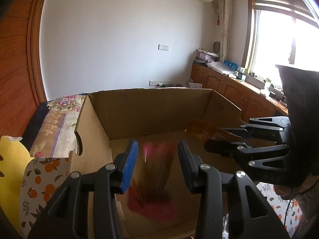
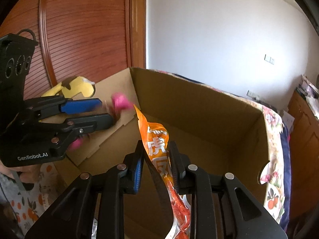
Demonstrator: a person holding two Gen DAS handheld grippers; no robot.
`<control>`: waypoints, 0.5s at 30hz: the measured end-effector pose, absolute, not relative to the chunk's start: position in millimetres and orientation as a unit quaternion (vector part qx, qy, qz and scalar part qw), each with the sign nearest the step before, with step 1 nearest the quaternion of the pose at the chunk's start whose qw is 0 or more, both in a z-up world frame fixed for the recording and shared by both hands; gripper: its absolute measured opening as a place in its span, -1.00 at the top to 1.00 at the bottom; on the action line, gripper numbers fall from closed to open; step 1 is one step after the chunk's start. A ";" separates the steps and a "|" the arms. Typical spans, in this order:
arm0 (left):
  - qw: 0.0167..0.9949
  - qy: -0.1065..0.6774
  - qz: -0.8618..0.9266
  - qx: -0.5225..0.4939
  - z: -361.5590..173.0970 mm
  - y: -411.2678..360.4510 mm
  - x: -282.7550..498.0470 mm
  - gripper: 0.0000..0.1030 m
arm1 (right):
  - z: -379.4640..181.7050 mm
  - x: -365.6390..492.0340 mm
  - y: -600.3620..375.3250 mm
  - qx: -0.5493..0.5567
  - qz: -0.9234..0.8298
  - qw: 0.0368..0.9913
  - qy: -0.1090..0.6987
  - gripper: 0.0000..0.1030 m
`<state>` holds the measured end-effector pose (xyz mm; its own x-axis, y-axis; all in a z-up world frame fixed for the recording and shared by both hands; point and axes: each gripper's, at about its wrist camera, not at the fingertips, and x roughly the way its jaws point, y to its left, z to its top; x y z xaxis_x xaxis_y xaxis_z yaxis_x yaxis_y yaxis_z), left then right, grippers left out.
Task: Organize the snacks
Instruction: 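Carry both packets over the box and open both tools to drop them, then move both tools back to the snack pile on the table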
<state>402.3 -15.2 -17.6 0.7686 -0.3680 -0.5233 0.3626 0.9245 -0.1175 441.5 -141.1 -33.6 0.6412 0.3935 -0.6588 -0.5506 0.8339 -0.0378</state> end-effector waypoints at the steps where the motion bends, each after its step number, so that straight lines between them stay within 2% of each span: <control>1: 0.940 0.279 -0.195 -0.004 -17.3 -16.0 401.6 0.16 | -33.0 442.0 -142.9 -0.114 0.263 0.898 0.333 0.53; 6: 0.942 0.275 -0.191 -0.004 -17.0 -16.2 399.6 0.15 | -34.5 442.8 -144.8 -0.108 0.259 0.898 0.339 0.48; 8: 0.943 0.273 -0.189 -0.007 -16.2 -13.5 399.9 0.09 | -33.7 440.6 -144.7 -0.104 0.263 0.896 0.341 0.28; 10: 0.943 0.273 -0.189 -0.011 -14.3 -10.3 399.2 0.08 | -31.2 438.7 -144.2 -0.095 0.266 0.898 0.338 0.22; 15: 0.946 0.267 -0.183 -0.008 -6.3 -7.2 386.1 0.07 | -18.5 420.9 -155.1 -0.072 0.265 0.902 0.333 0.20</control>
